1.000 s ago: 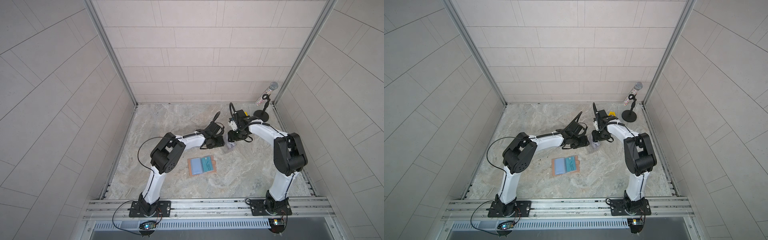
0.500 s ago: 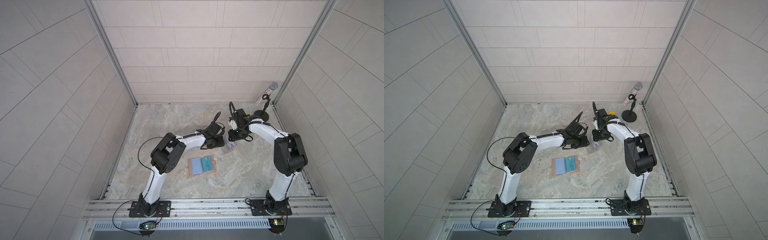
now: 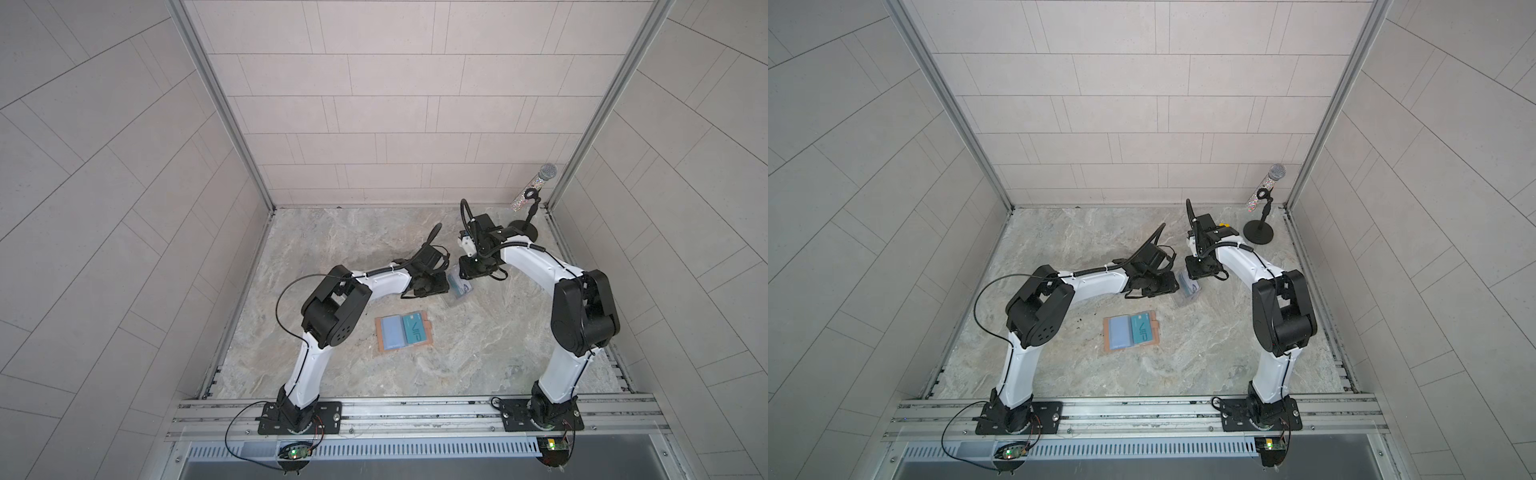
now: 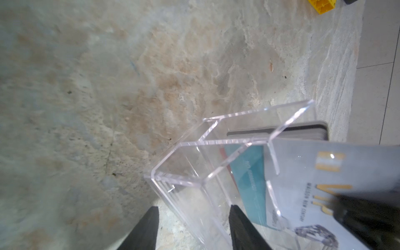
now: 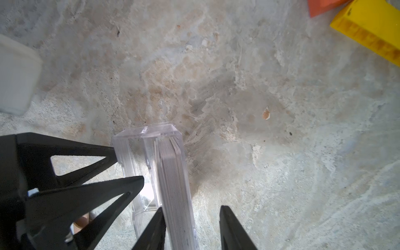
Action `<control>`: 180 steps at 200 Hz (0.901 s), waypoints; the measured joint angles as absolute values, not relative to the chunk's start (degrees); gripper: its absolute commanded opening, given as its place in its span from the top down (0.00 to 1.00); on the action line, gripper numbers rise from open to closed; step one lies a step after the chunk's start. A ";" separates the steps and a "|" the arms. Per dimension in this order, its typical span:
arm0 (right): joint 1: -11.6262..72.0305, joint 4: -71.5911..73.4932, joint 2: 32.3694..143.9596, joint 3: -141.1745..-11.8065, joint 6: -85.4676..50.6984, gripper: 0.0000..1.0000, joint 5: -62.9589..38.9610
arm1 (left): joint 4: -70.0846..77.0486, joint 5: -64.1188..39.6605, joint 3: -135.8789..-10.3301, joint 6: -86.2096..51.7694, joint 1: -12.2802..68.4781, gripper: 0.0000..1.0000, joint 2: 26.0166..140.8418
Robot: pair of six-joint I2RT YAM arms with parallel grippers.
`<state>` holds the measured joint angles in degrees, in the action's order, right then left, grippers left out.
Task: Insert credit cards into a card holder
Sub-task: Pick up the credit card from the storage box.
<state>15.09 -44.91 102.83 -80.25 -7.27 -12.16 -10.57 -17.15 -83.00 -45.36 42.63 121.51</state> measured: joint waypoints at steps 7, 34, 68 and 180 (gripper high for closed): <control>15.07 -45.01 102.65 -80.25 -7.25 0.61 -12.14 | -10.52 -17.17 -83.00 -45.39 42.61 0.43 121.51; 15.05 -45.28 102.39 -80.29 -7.07 0.65 -12.23 | -10.46 -17.19 -82.96 -45.36 42.61 0.44 121.51; 15.05 -45.30 102.39 -80.29 -7.03 0.71 -12.97 | -10.39 -17.21 -82.91 -45.36 42.59 0.44 121.51; 15.20 -46.83 99.88 -81.08 -6.46 1.00 -16.69 | -10.15 -18.06 -82.85 -45.04 42.39 0.42 121.43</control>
